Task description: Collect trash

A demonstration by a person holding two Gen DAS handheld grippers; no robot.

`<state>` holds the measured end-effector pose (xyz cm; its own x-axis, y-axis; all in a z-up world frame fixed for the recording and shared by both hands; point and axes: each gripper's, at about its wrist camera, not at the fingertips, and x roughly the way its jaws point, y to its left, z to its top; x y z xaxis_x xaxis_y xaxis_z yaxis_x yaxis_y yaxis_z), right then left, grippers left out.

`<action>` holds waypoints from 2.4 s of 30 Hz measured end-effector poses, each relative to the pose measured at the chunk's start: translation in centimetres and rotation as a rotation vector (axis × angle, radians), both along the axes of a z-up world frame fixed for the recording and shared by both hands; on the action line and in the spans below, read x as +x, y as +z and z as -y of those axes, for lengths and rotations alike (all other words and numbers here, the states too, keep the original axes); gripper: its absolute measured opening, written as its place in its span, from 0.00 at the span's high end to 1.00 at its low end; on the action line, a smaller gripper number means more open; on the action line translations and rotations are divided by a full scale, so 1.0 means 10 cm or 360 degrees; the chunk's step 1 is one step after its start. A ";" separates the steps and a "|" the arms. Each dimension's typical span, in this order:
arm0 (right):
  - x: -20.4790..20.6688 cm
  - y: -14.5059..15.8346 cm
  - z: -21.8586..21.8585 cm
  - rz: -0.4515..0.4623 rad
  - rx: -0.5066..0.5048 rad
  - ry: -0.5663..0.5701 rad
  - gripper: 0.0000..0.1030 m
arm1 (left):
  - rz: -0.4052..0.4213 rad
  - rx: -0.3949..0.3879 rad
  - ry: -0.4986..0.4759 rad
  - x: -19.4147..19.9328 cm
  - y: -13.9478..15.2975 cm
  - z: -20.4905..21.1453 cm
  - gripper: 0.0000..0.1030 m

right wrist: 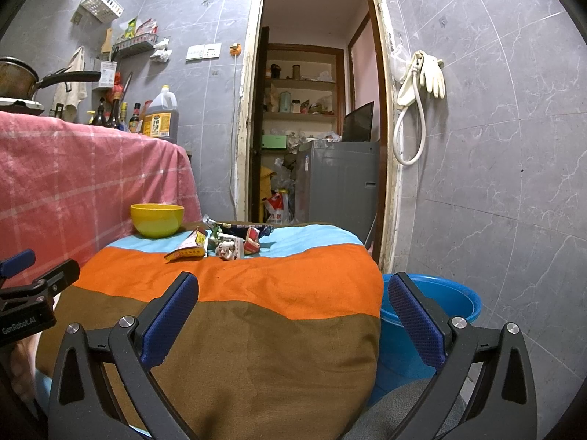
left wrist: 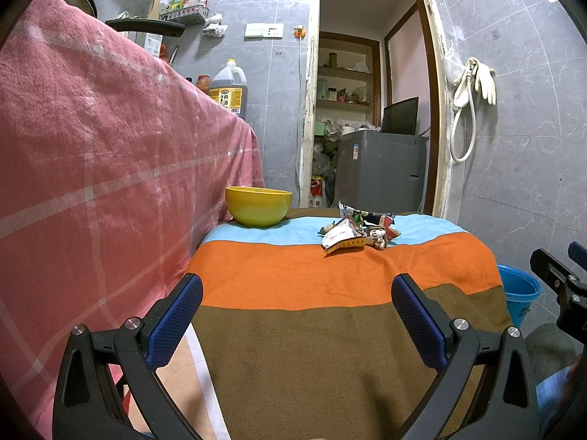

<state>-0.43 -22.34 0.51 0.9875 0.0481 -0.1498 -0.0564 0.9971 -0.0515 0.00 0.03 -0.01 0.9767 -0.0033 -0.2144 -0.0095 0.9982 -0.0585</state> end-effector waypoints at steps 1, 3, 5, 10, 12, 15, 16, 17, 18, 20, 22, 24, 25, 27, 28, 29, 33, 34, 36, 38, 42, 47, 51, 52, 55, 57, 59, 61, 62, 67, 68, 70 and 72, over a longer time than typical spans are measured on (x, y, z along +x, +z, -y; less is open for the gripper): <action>0.00 0.00 0.00 0.0001 0.0000 0.0000 0.00 | 0.0000 0.0000 0.0000 0.00 0.00 0.00 0.02; 0.00 0.00 0.00 0.0001 0.0000 0.0000 0.00 | -0.0001 0.0000 -0.0001 0.00 0.00 0.00 0.02; 0.00 0.00 0.00 0.0000 0.0000 0.0000 0.00 | -0.0001 0.0000 -0.0001 0.00 0.00 0.00 0.02; 0.00 -0.01 0.00 -0.0001 0.0000 0.0000 0.00 | -0.0003 -0.0001 -0.0001 0.00 0.00 0.00 0.02; 0.00 -0.01 0.00 -0.0002 0.0001 -0.0001 0.00 | -0.0003 -0.0001 0.0000 0.00 0.00 0.00 0.02; 0.00 -0.01 -0.01 -0.0002 0.0000 0.0000 0.00 | -0.0004 -0.0001 0.0000 0.00 0.00 0.00 0.02; 0.00 -0.01 -0.01 -0.0002 -0.0001 0.0000 0.00 | -0.0004 -0.0001 -0.0001 0.00 0.00 0.00 0.02; 0.00 -0.01 -0.01 -0.0003 -0.0001 0.0000 0.00 | -0.0005 -0.0001 -0.0001 0.00 0.00 0.00 0.02; 0.00 -0.01 -0.01 -0.0003 -0.0001 0.0000 0.00 | -0.0005 0.0000 0.0000 0.00 0.00 0.00 0.02; 0.00 0.00 0.00 -0.0002 -0.0001 0.0000 0.00 | -0.0005 -0.0001 0.0000 0.00 0.00 0.00 0.02; 0.00 0.01 0.00 -0.0004 0.0000 -0.0002 0.00 | -0.0008 -0.0002 0.0000 0.00 0.00 0.00 0.02; 0.00 0.03 0.01 -0.0008 0.0006 -0.0008 0.00 | -0.0019 -0.0001 0.0007 0.00 0.00 0.08 0.02; 0.00 0.03 0.02 -0.0011 0.0013 -0.0014 0.00 | -0.0027 0.0003 0.0015 0.04 -0.04 0.09 0.02; 0.04 -0.04 0.00 -0.0021 0.0038 -0.0021 0.00 | -0.0046 0.0005 0.0025 0.06 -0.05 0.12 0.02; 0.02 -0.03 0.03 -0.0024 0.0046 -0.0022 0.00 | -0.0062 0.0001 0.0029 0.03 0.00 0.08 0.02; 0.03 -0.03 0.05 -0.0028 0.0058 -0.0026 0.00 | -0.0076 -0.0005 0.0028 0.03 0.00 0.09 0.02; 0.05 -0.02 0.09 -0.0046 0.0090 -0.0034 0.00 | -0.0117 -0.0012 0.0029 0.10 -0.10 0.09 0.02; 0.07 -0.01 0.09 -0.0049 0.0093 -0.0041 0.00 | -0.0129 -0.0006 0.0032 0.11 -0.07 0.08 0.02; 0.07 0.02 0.10 -0.0045 0.0098 -0.0046 0.00 | -0.0162 0.0004 0.0039 0.16 -0.06 0.08 0.02; 0.08 0.04 0.11 -0.0033 0.0099 -0.0041 0.00 | -0.0193 0.0007 0.0040 0.19 -0.04 0.10 0.02; 0.16 0.11 0.13 -0.0010 0.0078 -0.0026 0.00 | -0.0200 0.0009 0.0047 0.33 0.04 0.07 0.02; 0.30 0.28 0.20 0.0103 0.0136 0.0006 0.00 | -0.0116 0.0029 0.0045 0.47 0.23 0.08 0.02; 0.49 0.46 0.21 0.0197 0.0158 0.0053 0.00 | -0.0047 0.0053 0.0040 0.62 0.36 0.10 0.02; 0.54 0.49 0.20 0.0210 0.0154 0.0063 0.00 | -0.0027 0.0055 0.0037 0.65 0.39 0.10 0.02; 0.69 0.59 0.17 0.0277 0.0130 0.0095 0.00 | 0.0028 0.0061 0.0040 0.80 0.46 0.11 0.02; 0.78 0.67 0.17 0.0343 0.0123 0.0121 0.00 | 0.0052 0.0064 0.0043 0.92 0.52 0.13 0.02; 0.88 0.73 0.17 0.0428 0.0122 0.0153 0.00 | 0.0058 0.0061 0.0030 1.06 0.57 0.14 0.02; 1.03 0.80 0.15 0.0451 0.0104 0.0179 0.00 | 0.0051 0.0054 0.0022 1.19 0.60 0.15 0.02; 1.12 0.83 0.14 0.0444 0.0092 0.0192 0.00 | 0.0045 0.0049 0.0017 1.28 0.61 0.16 0.02; 1.54 0.84 0.17 0.0379 0.0143 0.0250 0.00 | -0.0018 0.0065 -0.0015 1.59 0.62 0.20 0.02; 1.62 0.81 0.19 0.0352 0.0156 0.0258 0.00 | -0.0041 0.0069 -0.0017 1.66 0.62 0.21 0.02; 1.77 0.76 0.21 0.0294 0.0177 0.0267 0.00 | -0.0089 0.0071 -0.0013 1.77 0.58 0.21 0.02; 1.89 0.69 0.22 0.0216 0.0188 0.0280 0.00 | -0.0162 0.0054 -0.0015 1.90 0.53 0.19 0.02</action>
<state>18.46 -24.57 7.42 0.9731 0.2304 0.0005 -0.2302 0.9721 0.0461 19.00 -1.86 5.34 0.9499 -0.0031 -0.3124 -0.0045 0.9997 -0.0237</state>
